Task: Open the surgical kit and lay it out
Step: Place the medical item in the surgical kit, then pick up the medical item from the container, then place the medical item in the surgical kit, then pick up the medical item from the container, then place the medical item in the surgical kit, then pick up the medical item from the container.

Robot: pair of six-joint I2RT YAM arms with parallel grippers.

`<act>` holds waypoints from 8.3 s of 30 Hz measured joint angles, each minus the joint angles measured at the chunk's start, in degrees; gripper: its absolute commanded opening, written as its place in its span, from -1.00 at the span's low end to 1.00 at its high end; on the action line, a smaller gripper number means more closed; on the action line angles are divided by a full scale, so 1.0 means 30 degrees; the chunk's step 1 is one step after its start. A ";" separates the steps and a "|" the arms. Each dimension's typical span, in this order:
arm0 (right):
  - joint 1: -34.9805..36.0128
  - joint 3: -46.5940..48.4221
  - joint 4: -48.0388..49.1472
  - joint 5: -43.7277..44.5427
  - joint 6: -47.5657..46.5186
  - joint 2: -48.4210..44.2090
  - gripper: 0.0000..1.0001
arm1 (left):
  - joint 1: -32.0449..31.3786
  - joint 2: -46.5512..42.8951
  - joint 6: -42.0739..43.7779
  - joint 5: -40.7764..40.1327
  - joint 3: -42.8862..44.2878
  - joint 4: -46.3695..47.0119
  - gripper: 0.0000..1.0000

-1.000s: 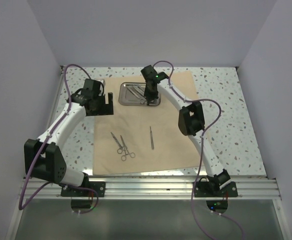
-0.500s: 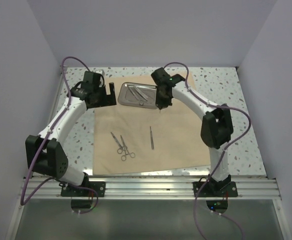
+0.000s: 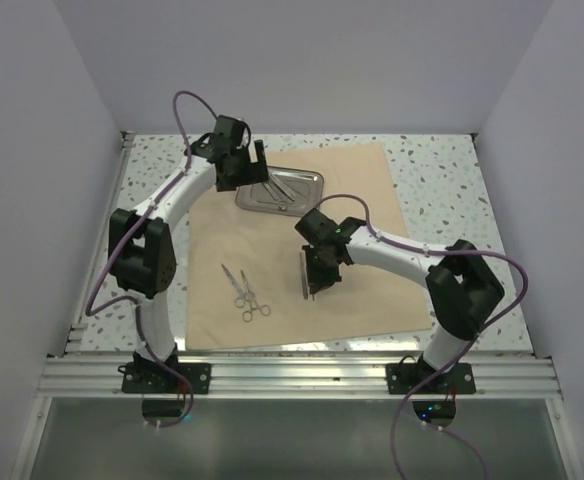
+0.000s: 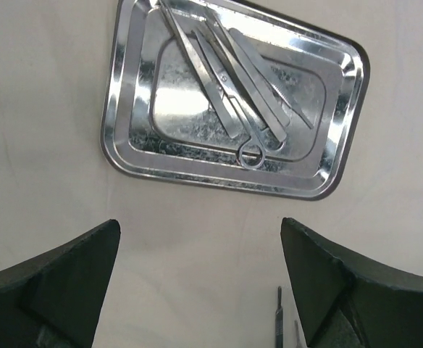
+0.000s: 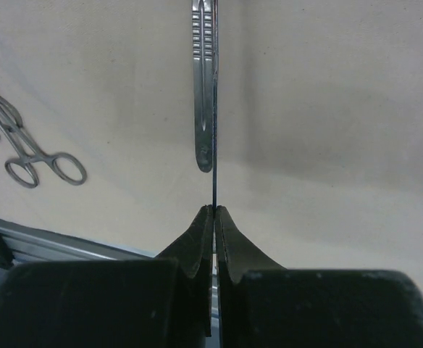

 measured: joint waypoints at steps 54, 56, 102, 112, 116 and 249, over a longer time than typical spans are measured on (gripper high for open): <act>-0.1304 0.1880 -0.6018 0.3898 -0.0627 -0.3381 0.18 | -0.0495 1.1285 -0.3643 -0.1071 0.9996 0.2412 -0.97; -0.1326 0.1872 -0.6018 0.3898 -0.0634 -0.3373 0.15 | -0.0495 1.1285 -0.3606 -0.1056 1.0003 0.2433 -1.00; -0.6149 0.7329 -1.1417 1.1030 -0.0823 -0.9493 0.97 | -1.2131 0.4488 -0.9632 0.1370 0.1508 0.4044 -1.00; -0.6142 0.5931 -1.1679 1.0885 -0.1268 -1.0047 0.97 | -1.2750 0.5610 -1.2524 -0.0860 0.1180 0.3825 -0.02; -0.6142 0.5945 -1.1686 1.0892 -0.1443 -1.0193 0.97 | -1.2794 0.5610 -1.2859 -0.1005 0.1290 0.3687 0.32; -0.7271 0.8553 -1.1795 1.1366 -0.0160 -1.0841 0.97 | -0.3483 0.5654 -0.5013 -0.3075 0.8109 0.0889 0.21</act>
